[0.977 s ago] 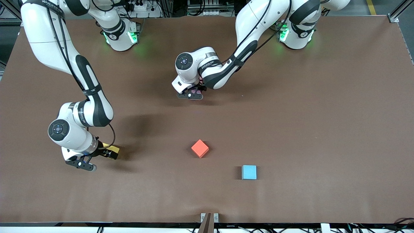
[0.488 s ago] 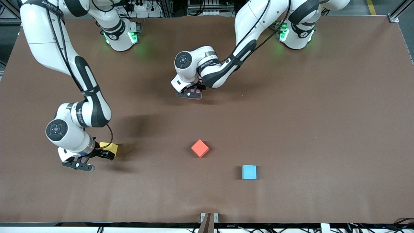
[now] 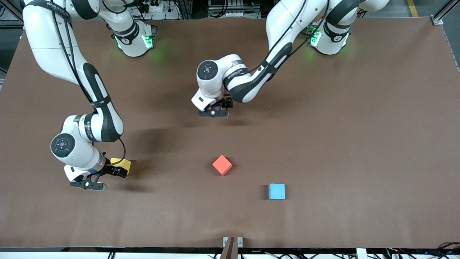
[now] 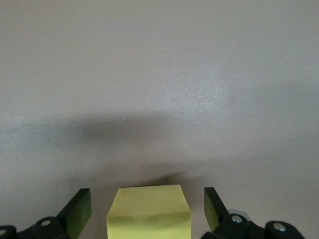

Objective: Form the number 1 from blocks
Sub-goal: 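Lift the yellow cube toward the cube line while the left gripper withdraws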

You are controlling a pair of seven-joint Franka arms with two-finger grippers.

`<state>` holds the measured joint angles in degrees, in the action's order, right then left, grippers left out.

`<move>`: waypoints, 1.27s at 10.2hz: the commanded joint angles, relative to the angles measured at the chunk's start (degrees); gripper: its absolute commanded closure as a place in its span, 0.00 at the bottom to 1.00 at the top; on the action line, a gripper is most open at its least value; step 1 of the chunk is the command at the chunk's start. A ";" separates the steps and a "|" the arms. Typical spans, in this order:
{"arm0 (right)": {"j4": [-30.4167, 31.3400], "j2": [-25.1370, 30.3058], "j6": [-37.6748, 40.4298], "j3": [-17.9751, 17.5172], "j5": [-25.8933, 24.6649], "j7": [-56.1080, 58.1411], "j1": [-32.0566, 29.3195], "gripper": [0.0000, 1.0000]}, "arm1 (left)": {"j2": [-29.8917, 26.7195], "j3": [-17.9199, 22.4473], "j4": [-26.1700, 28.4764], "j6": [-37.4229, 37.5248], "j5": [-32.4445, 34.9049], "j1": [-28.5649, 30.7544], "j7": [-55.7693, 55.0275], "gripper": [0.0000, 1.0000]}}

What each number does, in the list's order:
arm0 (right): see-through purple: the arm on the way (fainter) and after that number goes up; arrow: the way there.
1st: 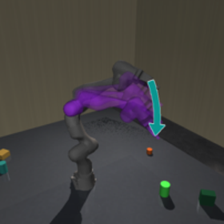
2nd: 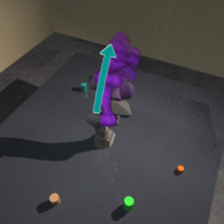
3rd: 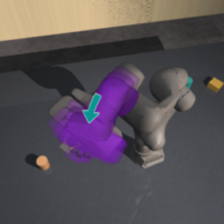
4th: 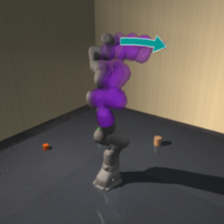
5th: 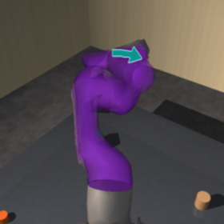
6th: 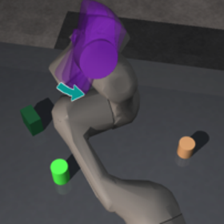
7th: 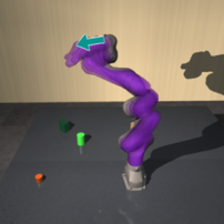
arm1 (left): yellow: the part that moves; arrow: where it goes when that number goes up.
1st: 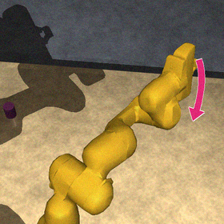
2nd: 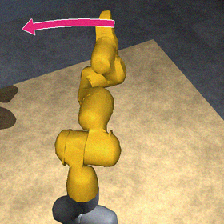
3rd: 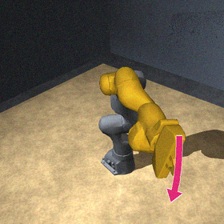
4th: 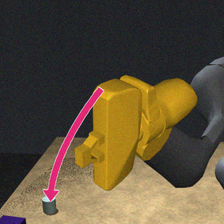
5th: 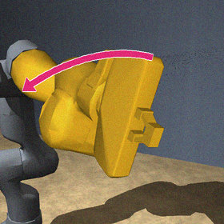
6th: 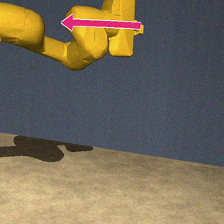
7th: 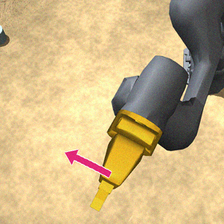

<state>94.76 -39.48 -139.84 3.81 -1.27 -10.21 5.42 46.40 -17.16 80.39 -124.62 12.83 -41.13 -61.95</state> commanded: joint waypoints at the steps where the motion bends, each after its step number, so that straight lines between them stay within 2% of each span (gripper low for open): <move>1: 0.68 -0.42 -0.08 0.14 -0.75 2.39 0.29 0.02 | -3.76 1.34 1.26 0.60 0.97 3.50 -1.86 0.00; 2: 1.21 -0.42 0.09 0.06 -0.84 2.65 0.29 0.10 | -4.38 1.43 1.26 0.69 1.06 6.13 -1.86 0.00; 3: 1.30 -0.42 0.36 -0.12 -1.19 4.39 0.38 0.28 | -5.25 1.60 1.43 0.78 1.32 9.11 -1.77 0.00; 4: 1.91 -0.34 0.36 -0.29 -1.28 4.67 0.47 0.52 | -7.18 2.73 1.44 2.09 1.41 12.10 -1.08 0.00; 5: 1.57 -0.34 0.44 -0.73 -1.46 4.76 0.64 0.85 | -9.20 3.44 1.44 4.19 1.41 15.87 1.28 0.00; 6: 1.39 0.10 1.14 -0.74 -1.37 4.76 1.34 1.00 | -11.05 3.45 1.44 5.69 1.32 20.35 5.65 0.00; 10: -0.97 4.49 8.60 -0.74 -0.58 3.19 9.15 1.00 | -13.70 3.45 1.44 7.90 1.41 32.76 19.63 0.00; 13: 0.24 8.70 11.33 -0.74 -0.76 -7.85 17.84 1.00 | -14.84 3.36 2.05 9.91 1.41 37.60 29.13 0.00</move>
<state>93.24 -34.00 -130.45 2.77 -2.14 -12.88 19.71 33.90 -13.18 80.43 -116.51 13.02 -5.12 -36.02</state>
